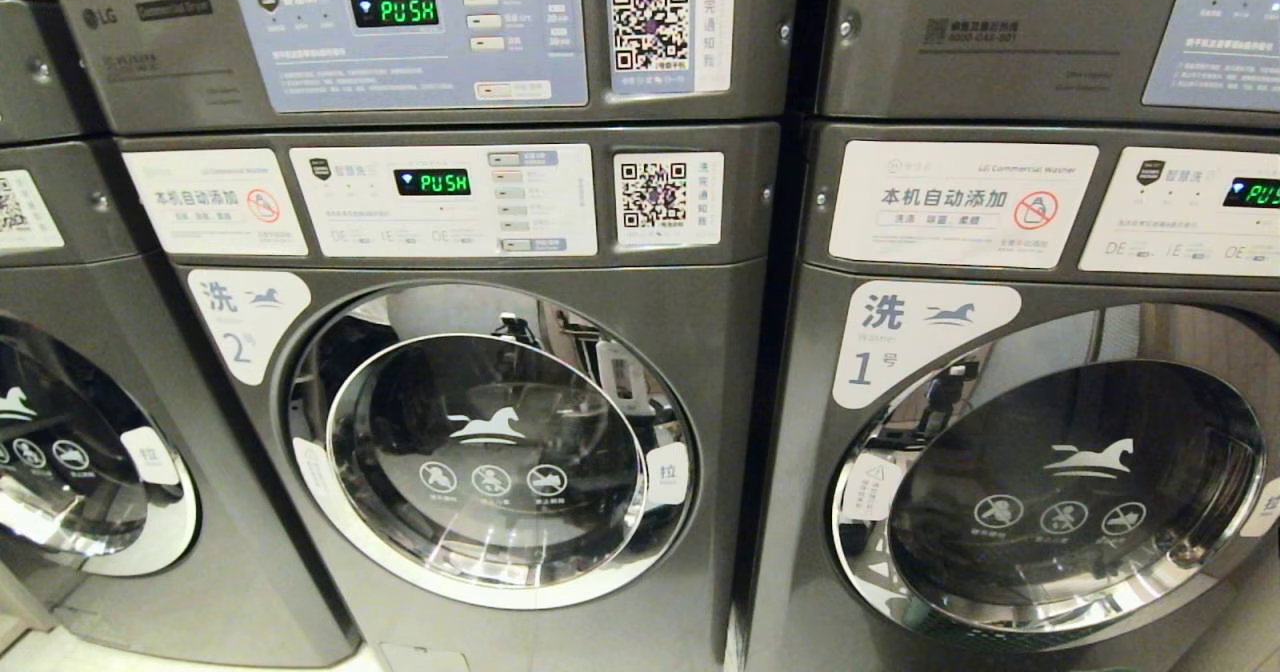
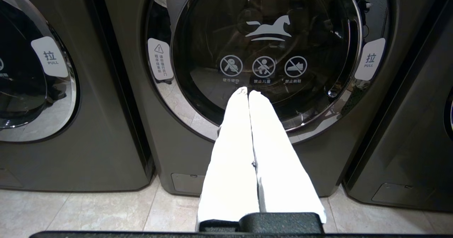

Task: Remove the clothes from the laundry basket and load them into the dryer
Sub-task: Take the clothes out of the basket

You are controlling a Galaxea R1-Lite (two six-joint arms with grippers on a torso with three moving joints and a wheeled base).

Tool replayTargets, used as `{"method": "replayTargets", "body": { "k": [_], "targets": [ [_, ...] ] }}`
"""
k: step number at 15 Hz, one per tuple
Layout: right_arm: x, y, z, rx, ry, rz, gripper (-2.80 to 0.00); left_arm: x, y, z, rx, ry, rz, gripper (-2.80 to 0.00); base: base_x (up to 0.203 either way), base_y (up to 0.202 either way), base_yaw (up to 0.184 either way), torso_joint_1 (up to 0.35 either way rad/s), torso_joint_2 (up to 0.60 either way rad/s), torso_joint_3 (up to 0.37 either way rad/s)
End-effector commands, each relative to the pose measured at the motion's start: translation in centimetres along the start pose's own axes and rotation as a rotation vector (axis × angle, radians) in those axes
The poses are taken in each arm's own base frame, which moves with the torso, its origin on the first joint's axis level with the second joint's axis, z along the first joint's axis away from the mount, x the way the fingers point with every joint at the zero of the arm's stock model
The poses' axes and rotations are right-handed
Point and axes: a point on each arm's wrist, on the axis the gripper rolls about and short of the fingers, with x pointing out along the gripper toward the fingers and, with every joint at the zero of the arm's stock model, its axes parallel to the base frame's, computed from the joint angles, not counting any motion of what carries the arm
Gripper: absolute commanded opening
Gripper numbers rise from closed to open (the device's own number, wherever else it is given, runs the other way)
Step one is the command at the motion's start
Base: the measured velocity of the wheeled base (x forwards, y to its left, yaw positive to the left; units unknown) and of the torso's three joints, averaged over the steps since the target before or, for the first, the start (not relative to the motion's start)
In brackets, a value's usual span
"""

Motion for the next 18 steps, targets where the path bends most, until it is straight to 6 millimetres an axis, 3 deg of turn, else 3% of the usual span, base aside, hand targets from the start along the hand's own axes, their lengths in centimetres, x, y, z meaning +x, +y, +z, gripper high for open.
{"method": "replayTargets", "body": {
  "k": [1,18],
  "targets": [
    [0.01,0.0,0.01,0.0,0.001,0.0,-2.8,0.0,0.0,0.0,0.0,0.0,0.001,-2.8,0.0,0.0,0.0,0.0,0.0,0.0],
    [0.01,0.0,0.02,-0.001,-0.001,0.0,-2.8,0.0,0.0,0.0,0.0,0.0,0.001,-2.8,0.0,0.0,0.0,-0.005,0.02,0.024]
  ]
}}
